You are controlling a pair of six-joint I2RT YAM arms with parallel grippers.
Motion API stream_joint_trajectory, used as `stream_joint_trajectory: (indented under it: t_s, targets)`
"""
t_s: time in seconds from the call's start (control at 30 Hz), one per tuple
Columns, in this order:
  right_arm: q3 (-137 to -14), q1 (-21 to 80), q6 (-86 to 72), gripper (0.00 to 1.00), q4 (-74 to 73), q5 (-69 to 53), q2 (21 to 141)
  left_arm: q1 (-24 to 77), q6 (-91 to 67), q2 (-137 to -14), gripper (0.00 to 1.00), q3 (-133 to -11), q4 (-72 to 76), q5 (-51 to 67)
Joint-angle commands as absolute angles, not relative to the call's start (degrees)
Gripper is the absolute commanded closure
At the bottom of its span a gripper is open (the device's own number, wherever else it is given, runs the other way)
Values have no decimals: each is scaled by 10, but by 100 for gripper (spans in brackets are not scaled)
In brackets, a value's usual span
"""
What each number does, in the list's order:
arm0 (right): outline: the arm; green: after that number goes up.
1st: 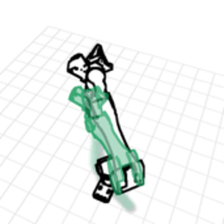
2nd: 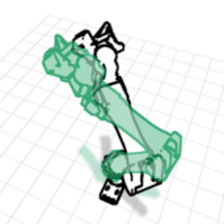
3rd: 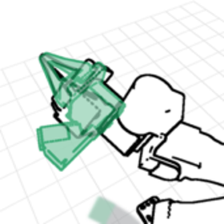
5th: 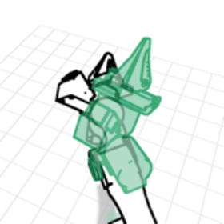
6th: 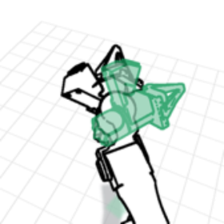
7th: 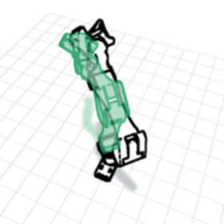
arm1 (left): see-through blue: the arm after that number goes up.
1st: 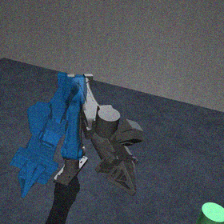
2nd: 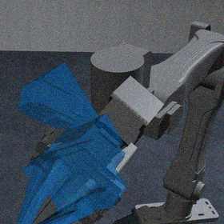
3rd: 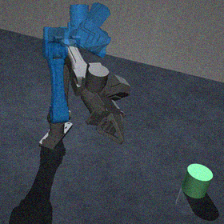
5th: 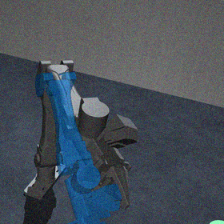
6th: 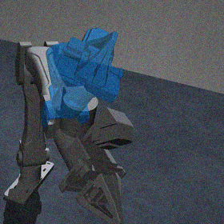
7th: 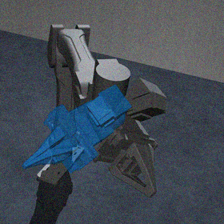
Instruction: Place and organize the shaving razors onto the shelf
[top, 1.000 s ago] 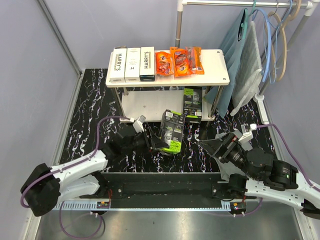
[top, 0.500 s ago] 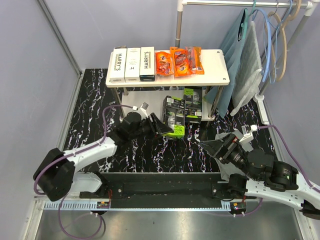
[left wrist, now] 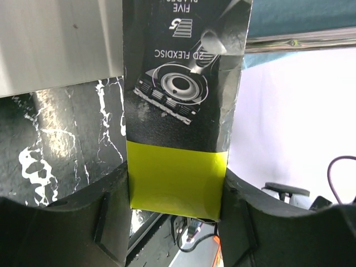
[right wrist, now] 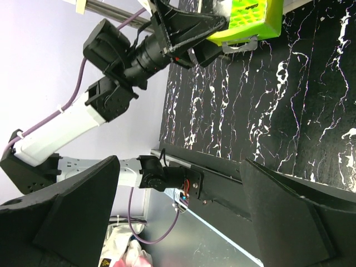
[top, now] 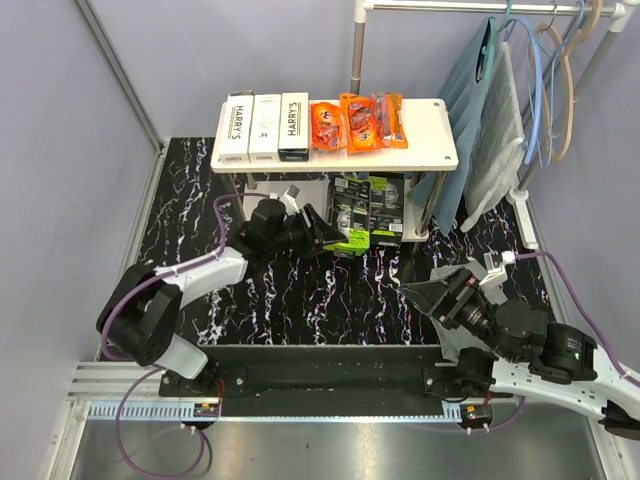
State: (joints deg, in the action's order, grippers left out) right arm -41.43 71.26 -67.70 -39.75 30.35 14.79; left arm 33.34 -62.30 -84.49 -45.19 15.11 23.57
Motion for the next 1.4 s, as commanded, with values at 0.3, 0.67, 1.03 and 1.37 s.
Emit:
stream_joint_trajectory:
  t_s: [0.3, 0.67, 1.03, 1.37]
  targets:
    - [-410, 715, -688, 0, -403, 300, 140, 293, -599, -913, 86, -541, 263, 332]
    - [-404, 715, -690, 0, -395, 296, 141, 294, -640, -947, 83, -556, 238, 267]
    - [-406, 715, -690, 0, -400, 296, 132, 293, -648, -1032, 79, -623, 236, 299]
    - [-402, 715, -691, 0, -394, 293, 134, 293, -637, -1056, 54, -658, 214, 312]
